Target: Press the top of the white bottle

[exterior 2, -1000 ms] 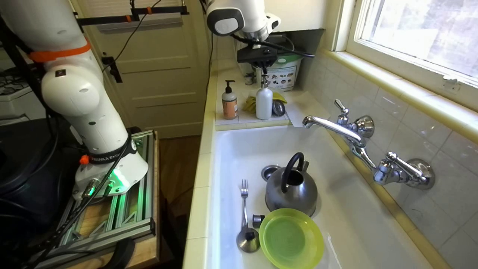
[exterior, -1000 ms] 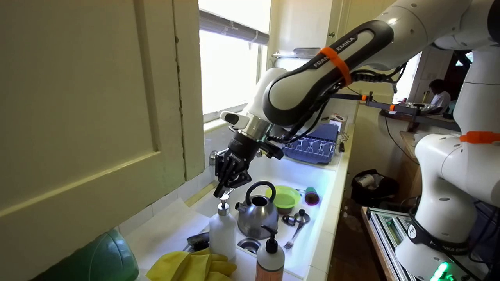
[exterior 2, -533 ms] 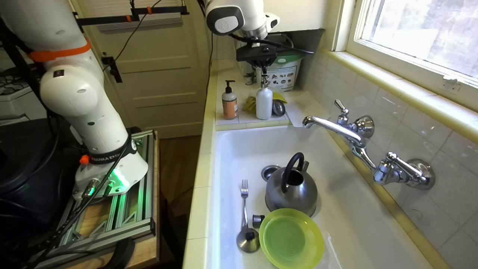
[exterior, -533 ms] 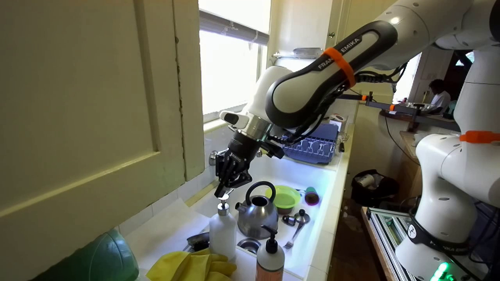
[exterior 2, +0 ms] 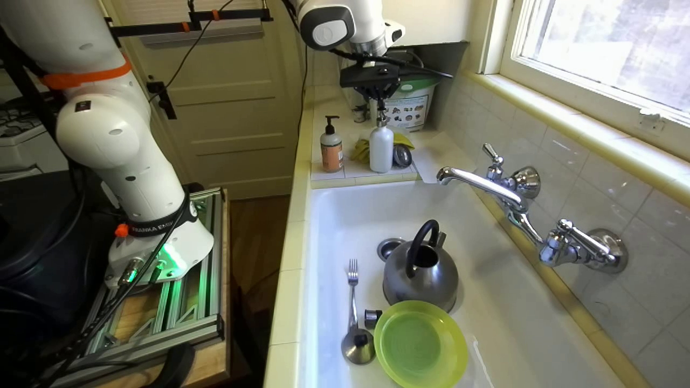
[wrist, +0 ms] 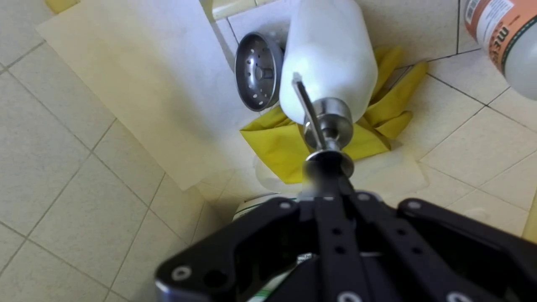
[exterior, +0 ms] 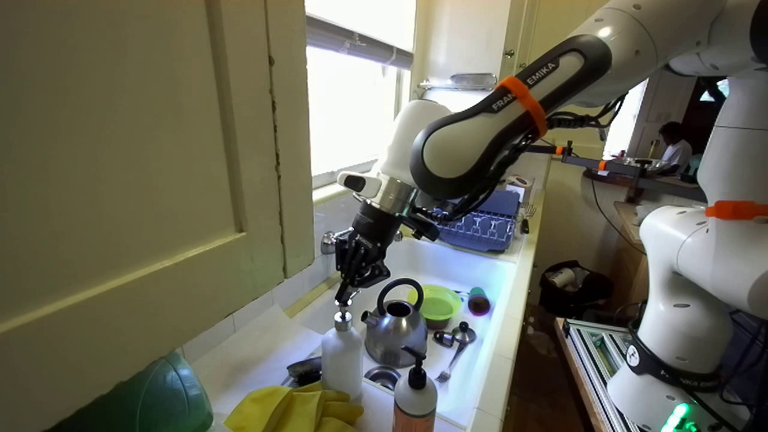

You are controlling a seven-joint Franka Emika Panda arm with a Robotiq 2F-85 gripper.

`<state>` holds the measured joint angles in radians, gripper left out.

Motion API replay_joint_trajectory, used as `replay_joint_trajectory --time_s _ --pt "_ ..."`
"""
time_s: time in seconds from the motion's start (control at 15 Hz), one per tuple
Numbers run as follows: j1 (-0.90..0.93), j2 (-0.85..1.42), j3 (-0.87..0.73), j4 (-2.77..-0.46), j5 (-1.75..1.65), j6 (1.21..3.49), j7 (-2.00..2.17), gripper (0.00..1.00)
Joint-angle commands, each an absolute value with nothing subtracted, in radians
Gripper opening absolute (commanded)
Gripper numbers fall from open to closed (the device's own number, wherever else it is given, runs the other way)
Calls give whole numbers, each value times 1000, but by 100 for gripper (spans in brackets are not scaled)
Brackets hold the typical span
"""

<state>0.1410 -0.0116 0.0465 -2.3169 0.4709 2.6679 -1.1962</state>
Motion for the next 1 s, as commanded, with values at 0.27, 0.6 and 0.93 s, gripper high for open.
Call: replay_joint_trajectory --time_s 0.27,0.6,0.93 --pt "124 -27 61 -2337 442 2632 -1167 0" --pt "118 18 57 -2370 401 2653 -1165 0" --pt "108 34 51 -2415 347 2665 -1150 0"
